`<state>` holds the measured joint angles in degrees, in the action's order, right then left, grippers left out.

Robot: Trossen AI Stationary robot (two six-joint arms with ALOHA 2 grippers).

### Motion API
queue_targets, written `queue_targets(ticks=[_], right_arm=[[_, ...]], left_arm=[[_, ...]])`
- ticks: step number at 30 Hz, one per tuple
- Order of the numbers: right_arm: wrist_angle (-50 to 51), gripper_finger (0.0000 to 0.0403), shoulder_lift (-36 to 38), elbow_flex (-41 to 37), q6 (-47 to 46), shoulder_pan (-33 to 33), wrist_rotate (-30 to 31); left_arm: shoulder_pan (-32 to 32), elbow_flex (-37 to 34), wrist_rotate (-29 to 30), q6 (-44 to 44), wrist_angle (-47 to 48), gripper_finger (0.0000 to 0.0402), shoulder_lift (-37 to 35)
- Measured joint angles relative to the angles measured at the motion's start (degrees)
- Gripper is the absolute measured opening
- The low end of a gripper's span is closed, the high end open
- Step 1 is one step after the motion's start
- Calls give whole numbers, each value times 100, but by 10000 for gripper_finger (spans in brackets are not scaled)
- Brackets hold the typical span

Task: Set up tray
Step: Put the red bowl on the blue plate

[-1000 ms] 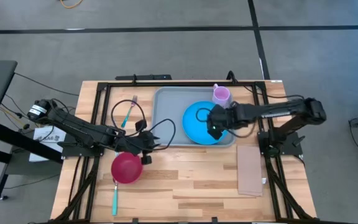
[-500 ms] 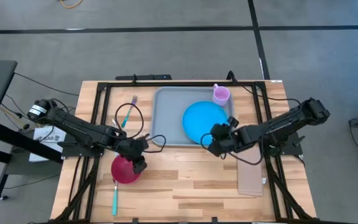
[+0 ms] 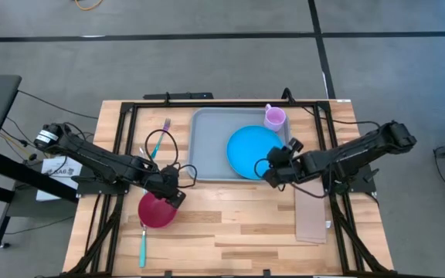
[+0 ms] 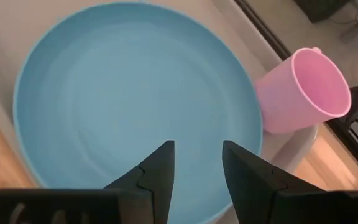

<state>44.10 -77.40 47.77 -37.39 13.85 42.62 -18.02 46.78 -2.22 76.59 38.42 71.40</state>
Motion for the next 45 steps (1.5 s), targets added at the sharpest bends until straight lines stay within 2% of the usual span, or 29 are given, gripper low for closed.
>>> queue_targets(ticks=[6, 12, 15, 22, 27, 34, 42, 45], right_arm=[[-6, 129, 32, 0, 33, -164, 1], [-178, 129, 24, 0, -71, -135, -11], [-244, 129, 21, 0, -159, -63, -39], [-422, 129, 21, 4, -414, 196, -51], [-428, 129, 21, 4, -469, 369, -53], [-430, 129, 19, 4, -467, 401, -53], [-428, 129, 19, 4, -324, 390, -51], [-426, 129, 19, 4, -266, 373, -47]], left_arm=[[-106, 0, 133, 107, -1, 109, 0], [-190, 0, 287, 579, 155, 109, 166], [-187, 0, -22, 623, 138, 109, 479], [21, 206, -579, -125, 24, 109, 1134], [76, 471, -845, -383, 139, 109, 1198], [35, 976, -1480, -220, 878, 109, 1198], [-110, 1091, -846, 48, 908, 109, 1198], [-178, 1091, -796, 67, 877, 109, 1198]])
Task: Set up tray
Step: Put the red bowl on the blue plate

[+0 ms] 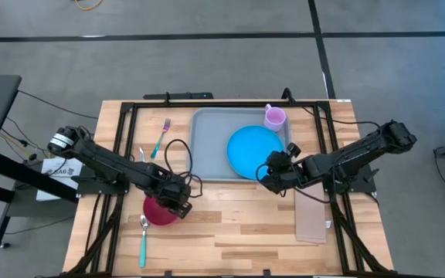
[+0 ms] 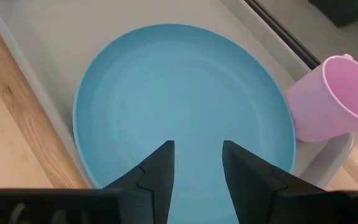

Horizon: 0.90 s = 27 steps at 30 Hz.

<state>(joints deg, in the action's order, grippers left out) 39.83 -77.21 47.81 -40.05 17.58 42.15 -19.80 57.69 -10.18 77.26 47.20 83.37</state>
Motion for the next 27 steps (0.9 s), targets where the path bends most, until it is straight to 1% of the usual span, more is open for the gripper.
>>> queue_targets(ticks=[2, 7, 17, 19, 23, 27], right_arm=[[6, 129, 0, 0, 4, -32, 0], [17, 129, 0, 0, 5, -166, 0], [18, 129, -2, 0, 2, -234, -4], [19, 129, -2, 0, 2, -235, -6], [20, 129, -2, 0, 1, -234, -7], [17, 129, -2, 0, 1, -234, -7]], left_arm=[[-44, 0, 32, -63, -40, 109, 0], [-157, 0, 358, -102, -78, 109, 0], [-240, -2, 496, -326, -435, 109, 88], [-237, -2, 461, -359, -430, 109, 223], [-237, -4, 69, -409, -473, 109, 611], [-231, -4, -118, -584, -532, 109, 864]])
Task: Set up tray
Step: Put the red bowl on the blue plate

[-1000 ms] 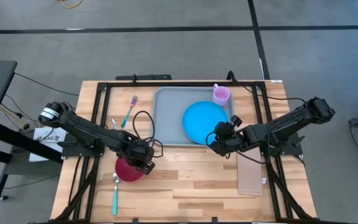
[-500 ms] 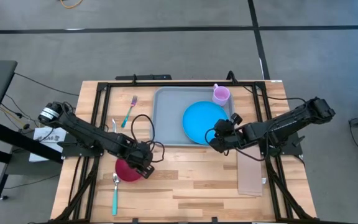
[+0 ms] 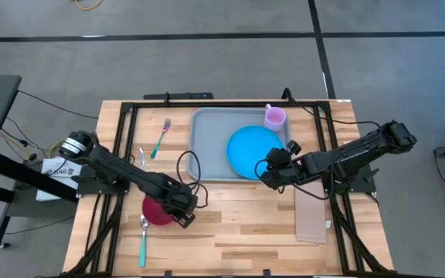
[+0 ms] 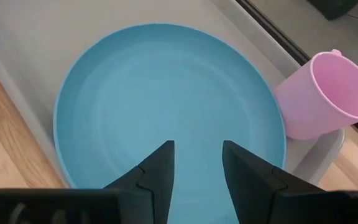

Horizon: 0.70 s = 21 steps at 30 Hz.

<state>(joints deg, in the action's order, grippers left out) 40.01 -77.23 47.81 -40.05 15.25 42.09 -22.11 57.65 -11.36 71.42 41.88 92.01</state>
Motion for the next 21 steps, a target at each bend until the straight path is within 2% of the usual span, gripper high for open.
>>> queue_targets(ticks=[5, 10, 12, 17, 21], right_arm=[[-1, 129, 0, 0, 0, 0, -2], [-17, 129, 0, 0, 0, 0, -2], [-19, 129, 0, 0, 0, 0, -2], [-21, 129, 0, 0, -3, 0, -2], [-22, 129, 0, 0, -3, 0, -4]], left_arm=[[4, 0, 84, -265, 89, 93, -2], [16, 12, 118, -891, 174, 21, -38], [37, 115, 135, -973, 298, 13, -40], [37, 999, 554, -1655, 723, 5, -24], [35, 1970, 1274, -2868, 874, 2, -16]])
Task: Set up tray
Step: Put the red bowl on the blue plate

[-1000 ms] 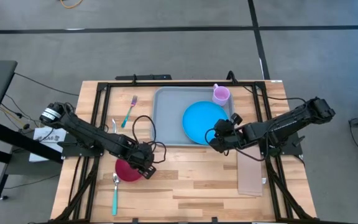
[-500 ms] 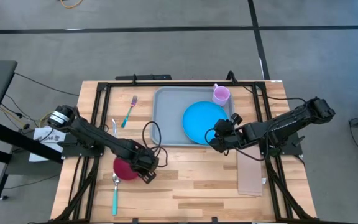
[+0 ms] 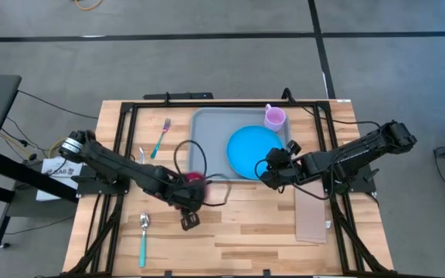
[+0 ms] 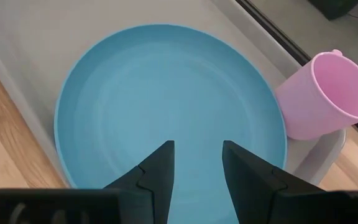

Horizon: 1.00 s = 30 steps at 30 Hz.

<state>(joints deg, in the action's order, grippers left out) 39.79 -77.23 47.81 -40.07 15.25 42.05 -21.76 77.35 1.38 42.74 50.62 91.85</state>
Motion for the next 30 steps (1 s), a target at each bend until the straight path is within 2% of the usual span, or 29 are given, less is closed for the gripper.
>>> queue_targets(ticks=[4, 8, 10, 14, 20, 24, 27, 30], right_arm=[[0, 129, 0, 0, -6, 2, -2], [10, 129, 0, 0, -46, 8, -42], [130, 129, 0, 0, -143, 50, -182], [822, 129, 52, 0, -818, 300, -230], [1976, 129, 27, -2, -2143, 972, -358], [2102, 129, 9, -2, -2771, 1593, -601], [2098, 129, 8, -2, -2966, 2026, -592], [2103, 129, 9, 0, -3090, 2337, -465]], left_arm=[[99, 560, 1091, -1512, -27, 1, 2], [487, 429, 1572, -2786, -414, 1, 17], [789, 299, 1429, -3529, -748, 1, 24], [1452, 231, 985, -4405, -1678, 0, 369], [2236, 240, -310, -5528, -3105, 0, 1329], [2538, 470, -234, -5859, -3170, 0, 1888], [2659, 761, -99, -6147, -3170, 0, 2212], [2652, 1073, -205, -6785, -3085, 0, 2515]])
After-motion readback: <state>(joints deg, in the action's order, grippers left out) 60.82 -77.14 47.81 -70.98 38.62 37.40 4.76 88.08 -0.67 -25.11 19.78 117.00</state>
